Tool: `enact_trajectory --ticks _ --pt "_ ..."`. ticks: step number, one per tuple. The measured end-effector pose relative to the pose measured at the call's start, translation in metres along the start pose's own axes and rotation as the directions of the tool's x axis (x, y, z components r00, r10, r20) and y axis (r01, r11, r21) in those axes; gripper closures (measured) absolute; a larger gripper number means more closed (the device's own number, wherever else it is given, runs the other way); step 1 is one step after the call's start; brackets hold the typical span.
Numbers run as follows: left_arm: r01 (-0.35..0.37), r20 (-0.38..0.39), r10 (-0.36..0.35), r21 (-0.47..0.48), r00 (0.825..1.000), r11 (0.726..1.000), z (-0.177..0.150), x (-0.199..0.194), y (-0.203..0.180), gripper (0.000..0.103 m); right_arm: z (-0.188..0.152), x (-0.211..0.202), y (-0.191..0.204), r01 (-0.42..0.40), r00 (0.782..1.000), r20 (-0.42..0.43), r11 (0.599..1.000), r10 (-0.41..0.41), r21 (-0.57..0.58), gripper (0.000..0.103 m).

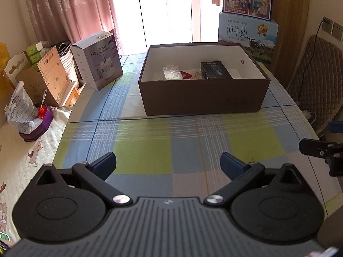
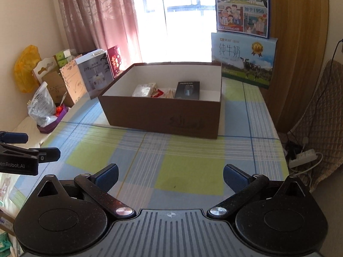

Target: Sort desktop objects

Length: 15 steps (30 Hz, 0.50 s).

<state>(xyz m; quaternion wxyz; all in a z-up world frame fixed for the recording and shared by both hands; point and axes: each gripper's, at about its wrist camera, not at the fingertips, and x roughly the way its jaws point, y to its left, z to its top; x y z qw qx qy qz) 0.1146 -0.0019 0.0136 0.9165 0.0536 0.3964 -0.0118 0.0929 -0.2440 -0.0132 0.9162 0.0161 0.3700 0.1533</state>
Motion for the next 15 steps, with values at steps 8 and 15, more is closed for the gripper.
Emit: enact_trajectory --ticks 8,15 --pt "-0.002 -0.031 0.002 0.011 1.0 1.0 -0.011 0.004 0.0 0.001 -0.006 0.006 0.004 -0.009 1.0 -0.03 1.0 0.009 -0.004 0.002" --pt "-0.003 -0.044 0.003 0.012 0.999 1.0 -0.015 0.005 0.003 0.001 -0.009 0.008 0.007 -0.009 0.999 -0.045 1.0 0.01 0.001 0.002"
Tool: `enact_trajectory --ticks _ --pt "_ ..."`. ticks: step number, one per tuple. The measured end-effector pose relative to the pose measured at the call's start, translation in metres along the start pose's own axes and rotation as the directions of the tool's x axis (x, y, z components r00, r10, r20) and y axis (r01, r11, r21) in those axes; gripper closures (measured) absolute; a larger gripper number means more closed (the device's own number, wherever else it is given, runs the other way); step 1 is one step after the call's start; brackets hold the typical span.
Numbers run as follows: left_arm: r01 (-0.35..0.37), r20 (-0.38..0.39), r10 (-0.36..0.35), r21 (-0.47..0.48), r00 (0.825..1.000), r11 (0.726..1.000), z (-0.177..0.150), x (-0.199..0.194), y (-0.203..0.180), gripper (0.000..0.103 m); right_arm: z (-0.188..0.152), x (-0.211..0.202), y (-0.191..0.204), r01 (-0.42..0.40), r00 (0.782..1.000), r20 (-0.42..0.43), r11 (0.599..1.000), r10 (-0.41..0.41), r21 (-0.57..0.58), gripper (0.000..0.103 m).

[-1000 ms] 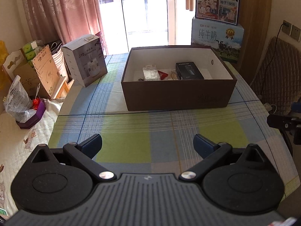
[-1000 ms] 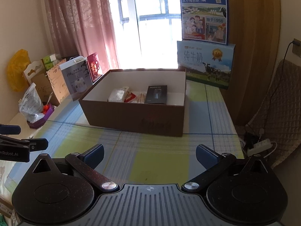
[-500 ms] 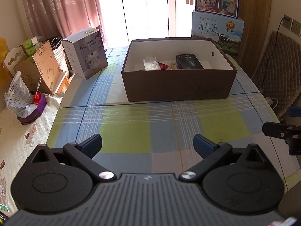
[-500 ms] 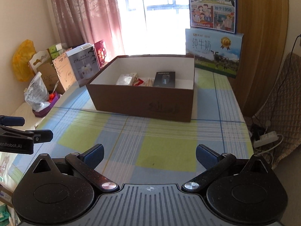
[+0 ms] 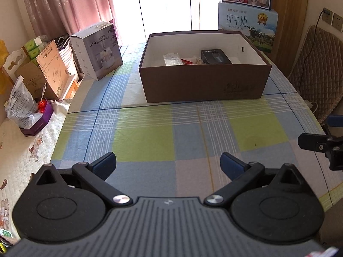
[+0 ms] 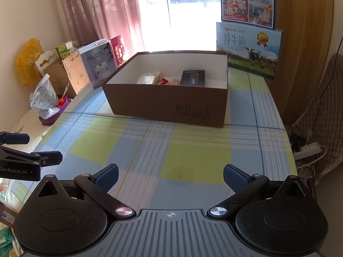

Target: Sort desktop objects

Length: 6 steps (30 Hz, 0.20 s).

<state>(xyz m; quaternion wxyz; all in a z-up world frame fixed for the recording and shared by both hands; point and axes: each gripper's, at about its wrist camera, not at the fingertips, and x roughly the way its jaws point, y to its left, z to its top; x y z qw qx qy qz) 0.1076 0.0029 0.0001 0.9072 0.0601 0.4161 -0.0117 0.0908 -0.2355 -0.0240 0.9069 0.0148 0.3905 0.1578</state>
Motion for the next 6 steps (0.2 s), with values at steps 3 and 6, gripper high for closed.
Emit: enact_trajectory --ticks 3,6 --pt "0.004 0.003 -0.004 0.001 1.0 1.0 -0.0001 0.0004 0.0019 0.001 -0.0006 0.0012 0.0024 0.001 1.0 -0.005 1.0 -0.001 0.003 0.002" --pt "0.009 0.008 -0.009 0.003 1.0 1.0 0.0003 0.0013 0.003 0.001 -0.001 0.0032 0.0034 0.005 1.0 -0.011 1.0 -0.005 0.007 0.002"
